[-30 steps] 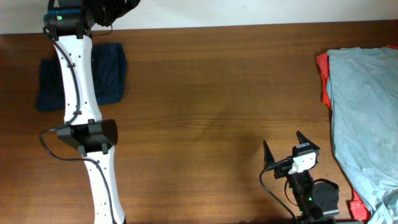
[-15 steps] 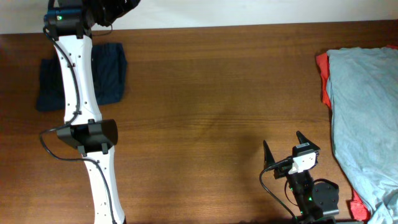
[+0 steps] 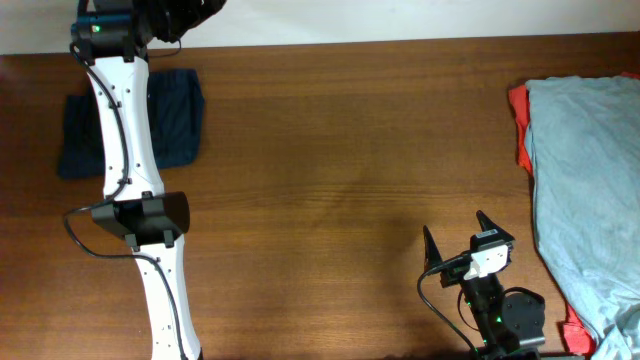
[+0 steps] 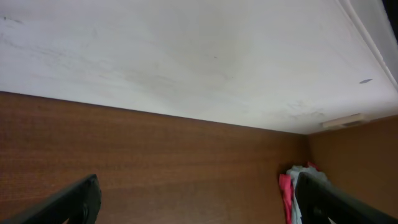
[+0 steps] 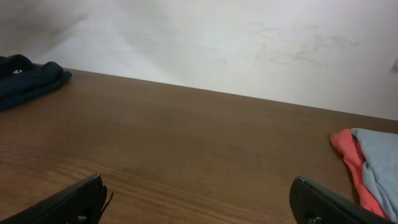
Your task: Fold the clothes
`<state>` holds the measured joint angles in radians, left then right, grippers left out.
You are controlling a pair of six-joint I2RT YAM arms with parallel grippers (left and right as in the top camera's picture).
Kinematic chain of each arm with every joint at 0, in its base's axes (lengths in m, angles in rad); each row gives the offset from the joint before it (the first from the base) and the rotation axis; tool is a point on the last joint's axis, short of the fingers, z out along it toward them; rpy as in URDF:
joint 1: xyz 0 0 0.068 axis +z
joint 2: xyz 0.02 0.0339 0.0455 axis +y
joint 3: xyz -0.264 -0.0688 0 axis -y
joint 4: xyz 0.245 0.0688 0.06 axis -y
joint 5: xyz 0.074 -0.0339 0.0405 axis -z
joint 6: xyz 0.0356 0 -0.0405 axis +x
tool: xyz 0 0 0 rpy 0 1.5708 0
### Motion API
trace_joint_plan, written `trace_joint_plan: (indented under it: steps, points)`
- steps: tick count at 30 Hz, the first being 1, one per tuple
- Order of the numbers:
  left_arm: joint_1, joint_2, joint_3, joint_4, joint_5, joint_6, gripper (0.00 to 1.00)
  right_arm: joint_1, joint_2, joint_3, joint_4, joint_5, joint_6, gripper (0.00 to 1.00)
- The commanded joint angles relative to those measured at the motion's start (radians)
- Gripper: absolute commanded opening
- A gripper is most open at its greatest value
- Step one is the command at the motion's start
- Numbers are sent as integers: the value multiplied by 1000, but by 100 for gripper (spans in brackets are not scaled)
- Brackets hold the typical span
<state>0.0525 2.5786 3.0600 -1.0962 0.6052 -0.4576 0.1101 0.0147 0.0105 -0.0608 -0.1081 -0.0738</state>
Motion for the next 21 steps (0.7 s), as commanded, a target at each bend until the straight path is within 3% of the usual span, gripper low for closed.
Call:
trace_joint_plan:
  steps: [1,12,17,21]
  points:
    - [-5,-117,-2,2,-3,2,99,-7,-11,-5,-8,16,11,99]
    - [-7,-508,-54,2,-2,2,99,-7,-11,-5,-8,16,11,99]
    - [-7,-729,-248,2,-2,2,99,-7,-11,-5,-8,16,11,99]
    - [-7,-921,-508,2,-2,2,99,-7,-11,-5,-8,16,11,99]
